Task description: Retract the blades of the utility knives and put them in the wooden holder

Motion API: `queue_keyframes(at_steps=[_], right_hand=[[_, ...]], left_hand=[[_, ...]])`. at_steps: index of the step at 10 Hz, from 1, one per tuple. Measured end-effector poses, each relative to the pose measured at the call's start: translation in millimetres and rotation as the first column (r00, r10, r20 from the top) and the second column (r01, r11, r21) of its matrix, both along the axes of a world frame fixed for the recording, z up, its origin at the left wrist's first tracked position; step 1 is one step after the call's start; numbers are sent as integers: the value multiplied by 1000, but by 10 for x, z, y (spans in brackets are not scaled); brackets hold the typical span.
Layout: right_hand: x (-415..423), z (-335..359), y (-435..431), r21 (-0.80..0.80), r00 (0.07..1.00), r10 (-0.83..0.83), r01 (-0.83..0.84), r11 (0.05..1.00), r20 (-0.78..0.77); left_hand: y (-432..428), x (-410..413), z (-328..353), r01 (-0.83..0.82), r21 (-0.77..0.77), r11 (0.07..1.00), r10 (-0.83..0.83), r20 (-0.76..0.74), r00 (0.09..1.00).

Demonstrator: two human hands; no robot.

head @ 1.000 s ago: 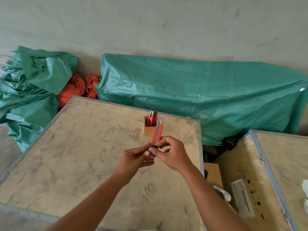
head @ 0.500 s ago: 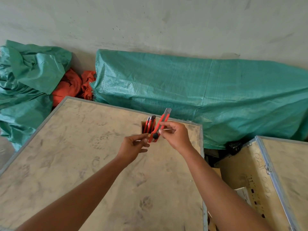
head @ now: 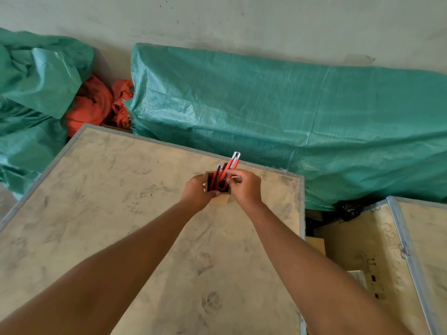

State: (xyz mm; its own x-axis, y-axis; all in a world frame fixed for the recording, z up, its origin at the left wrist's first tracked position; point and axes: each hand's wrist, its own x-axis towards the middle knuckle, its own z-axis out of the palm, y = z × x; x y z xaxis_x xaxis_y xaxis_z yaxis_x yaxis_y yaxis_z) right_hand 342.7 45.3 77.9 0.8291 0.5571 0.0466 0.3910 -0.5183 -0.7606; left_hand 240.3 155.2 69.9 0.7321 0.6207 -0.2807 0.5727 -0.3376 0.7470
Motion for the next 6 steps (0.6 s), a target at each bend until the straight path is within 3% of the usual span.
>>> queue_keyframes(at_steps=[2,6], right_hand=[[-79,-129,-25,-135,995,90,-94,986,-29],[-148,-1,-150,-49,989,28,-36,998,-143]], left_hand=[[37,-4,-86,12,37,999,-12,-5,1000],[-49,-41,44,-12,59,998,9,65,998]])
